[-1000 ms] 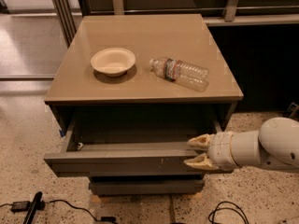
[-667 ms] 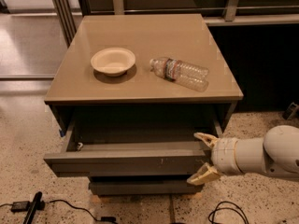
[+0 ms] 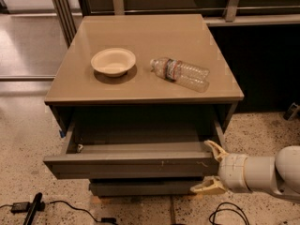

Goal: Open top drawer

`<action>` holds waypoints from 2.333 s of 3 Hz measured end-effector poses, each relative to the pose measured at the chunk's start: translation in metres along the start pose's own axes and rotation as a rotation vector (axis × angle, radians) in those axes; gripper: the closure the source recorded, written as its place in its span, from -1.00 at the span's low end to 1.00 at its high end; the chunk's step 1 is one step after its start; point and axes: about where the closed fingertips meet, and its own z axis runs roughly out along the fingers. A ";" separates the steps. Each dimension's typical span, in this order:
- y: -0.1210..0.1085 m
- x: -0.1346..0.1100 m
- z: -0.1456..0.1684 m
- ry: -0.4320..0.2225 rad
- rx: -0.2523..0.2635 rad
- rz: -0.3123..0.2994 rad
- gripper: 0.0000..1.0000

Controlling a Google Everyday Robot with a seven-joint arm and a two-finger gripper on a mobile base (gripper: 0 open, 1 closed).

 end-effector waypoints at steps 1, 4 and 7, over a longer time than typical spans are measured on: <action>0.000 0.000 0.000 0.000 0.000 0.000 0.07; -0.008 -0.010 -0.018 0.000 0.000 0.000 1.00; 0.001 -0.009 -0.026 0.002 0.001 0.003 0.26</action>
Offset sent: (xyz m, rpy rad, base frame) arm -0.0779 -0.0275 0.0380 -0.0234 -0.0111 0.0263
